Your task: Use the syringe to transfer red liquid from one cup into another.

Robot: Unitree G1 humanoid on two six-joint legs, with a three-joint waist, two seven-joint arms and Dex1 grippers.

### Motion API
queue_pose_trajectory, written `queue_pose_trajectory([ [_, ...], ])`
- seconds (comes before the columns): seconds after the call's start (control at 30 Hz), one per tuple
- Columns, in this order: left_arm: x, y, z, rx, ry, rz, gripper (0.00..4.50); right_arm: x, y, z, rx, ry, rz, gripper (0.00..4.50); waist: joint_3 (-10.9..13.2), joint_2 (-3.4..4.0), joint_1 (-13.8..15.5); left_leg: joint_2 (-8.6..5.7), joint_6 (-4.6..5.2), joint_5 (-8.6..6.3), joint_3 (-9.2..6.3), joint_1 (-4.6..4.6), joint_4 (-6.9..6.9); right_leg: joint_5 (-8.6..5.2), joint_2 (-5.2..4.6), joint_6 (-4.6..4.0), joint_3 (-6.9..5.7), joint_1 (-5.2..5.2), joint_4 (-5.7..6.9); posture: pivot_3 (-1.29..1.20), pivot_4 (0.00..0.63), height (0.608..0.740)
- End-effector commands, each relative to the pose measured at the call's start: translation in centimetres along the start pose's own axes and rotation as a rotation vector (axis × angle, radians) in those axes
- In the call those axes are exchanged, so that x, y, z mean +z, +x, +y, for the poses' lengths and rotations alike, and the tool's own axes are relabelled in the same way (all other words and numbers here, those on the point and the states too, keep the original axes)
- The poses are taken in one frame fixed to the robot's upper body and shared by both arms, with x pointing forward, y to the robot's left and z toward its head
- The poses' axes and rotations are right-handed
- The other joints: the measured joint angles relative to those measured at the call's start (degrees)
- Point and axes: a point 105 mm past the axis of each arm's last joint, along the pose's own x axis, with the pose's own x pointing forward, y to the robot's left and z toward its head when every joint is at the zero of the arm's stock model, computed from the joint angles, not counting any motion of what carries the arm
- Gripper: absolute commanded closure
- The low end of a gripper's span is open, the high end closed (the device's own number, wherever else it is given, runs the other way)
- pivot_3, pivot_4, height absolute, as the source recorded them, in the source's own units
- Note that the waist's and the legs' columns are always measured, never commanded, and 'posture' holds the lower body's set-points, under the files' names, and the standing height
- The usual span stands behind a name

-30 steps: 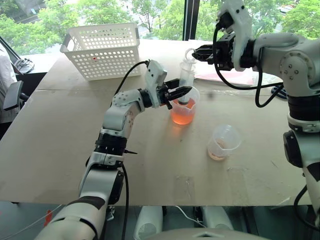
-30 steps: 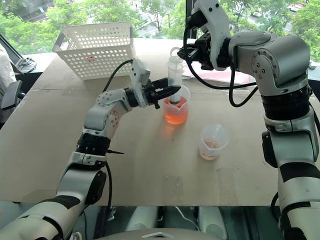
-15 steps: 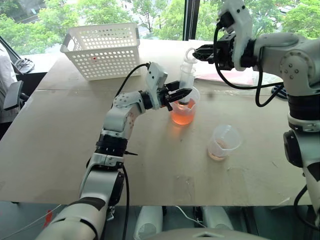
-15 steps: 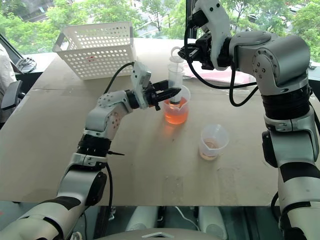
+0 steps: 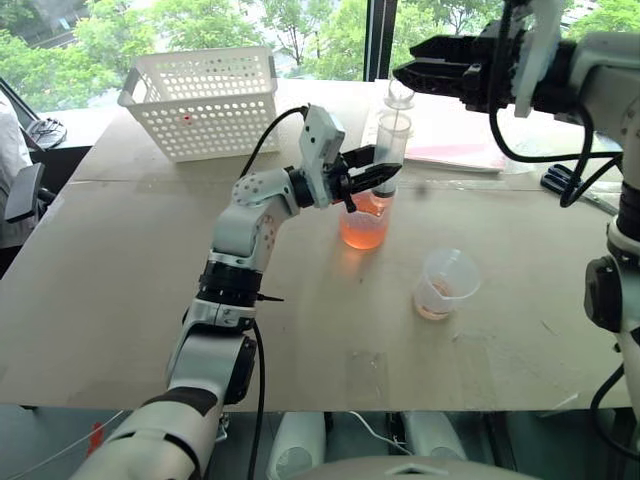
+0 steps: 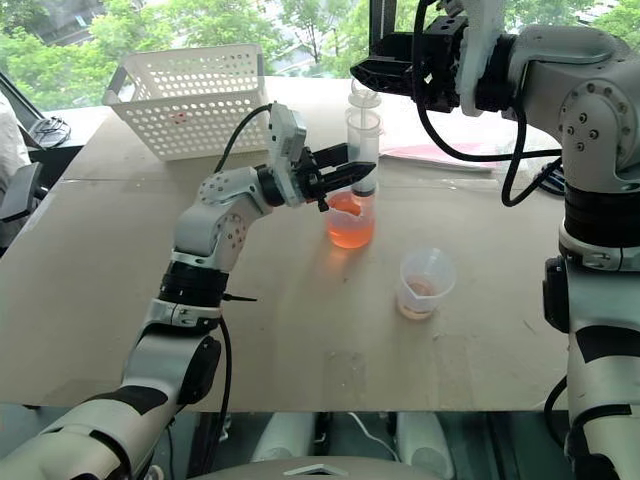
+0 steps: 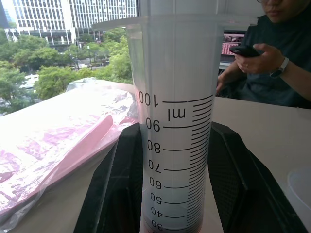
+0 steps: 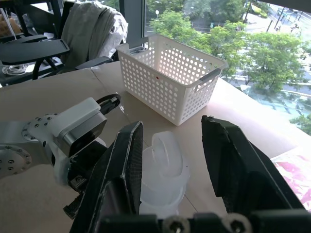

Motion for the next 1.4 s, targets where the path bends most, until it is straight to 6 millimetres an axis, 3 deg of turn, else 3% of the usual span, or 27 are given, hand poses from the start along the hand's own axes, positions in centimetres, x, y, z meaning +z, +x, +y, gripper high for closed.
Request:
queue_pose_trajectory([
  [0.03,1.8,0.2,0.6,0.006,0.061,-0.031,3.23,1.2,-2.5,-0.4,-0.043,-0.017,-0.07,0.71,0.0,0.0,0.2,0.0,0.0,0.0,0.01,-0.01,0.0,0.0,0.0,0.0,0.0,0.0,-0.03,0.0,0.15,0.74],
  [0.1,1.4,0.1,1.0,0.027,0.064,-0.015,3.23,1.2,-3.4,0.0,-0.024,0.008,-0.096,0.09,0.0,0.0,0.2,0.0,0.0,0.0,0.03,0.0,0.0,0.0,0.0,0.0,0.02,0.0,-0.03,0.0,0.15,0.74],
  [0.33,1.4,0.3,1.4,0.042,-0.006,-0.055,3.23,0.2,-5.8,1.2,-0.024,0.056,-0.133,0.09,0.0,0.02,0.1,0.01,0.0,0.0,-0.04,0.02,0.0,0.0,0.01,0.0,0.01,0.0,0.03,0.0,0.15,0.74],
  [0.5,3.3,0.8,1.2,0.026,-0.011,-0.115,3.23,-0.7,-7.3,1.3,-0.081,0.071,-0.112,0.09,0.0,0.03,0.2,0.0,0.0,0.0,-0.25,0.0,0.06,0.0,0.01,0.0,0.01,0.01,0.06,0.0,0.15,0.74],
  [0.67,6.8,2.2,-2.3,-0.134,-0.025,-0.21,3.23,-1.0,-9.9,0.9,-0.179,0.089,-0.114,0.09,0.0,0.03,0.4,0.01,0.0,0.0,-0.3,-0.01,0.07,0.0,0.0,0.0,-0.03,0.06,0.01,0.0,0.15,0.74],
  [0.83,7.1,2.5,-6.1,-0.315,-0.143,-0.239,3.23,-1.7,-12.1,0.9,-0.266,0.103,-0.085,0.09,0.0,0.07,0.3,0.02,0.01,0.0,-0.34,0.02,0.07,0.0,-0.02,0.01,0.03,0.1,-0.03,0.0,0.15,0.74],
  [0.97,5.3,2.6,-8.9,-0.456,-0.196,-0.188,3.23,-2.5,-14.5,1.4,-0.333,0.109,-0.04,0.09,-0.1,0.26,0.2,-0.01,0.01,0.0,-0.31,0.14,0.09,-0.01,0.01,0.0,0.04,0.16,0.06,0.0,0.15,0.74],
  [1.13,3.0,3.2,-10.4,-0.548,-0.213,-0.142,3.23,-3.6,-16.5,4.3,-0.277,0.119,0.047,0.09,-0.1,0.3,0.3,-0.01,0.01,-0.01,-0.28,0.16,0.17,-0.02,0.07,0.0,-0.01,0.27,0.05,0.0,0.15,0.74],
  [1.4,-0.5,4.9,-10.5,-0.553,-0.13,-0.107,3.23,-3.4,-16.1,6.1,-0.308,0.136,0.058,0.09,-0.2,0.36,0.2,-0.01,0.05,-0.03,-0.27,0.37,0.19,-0.03,0.12,-0.01,-0.01,0.62,-0.21,0.0,0.15,0.74],
])
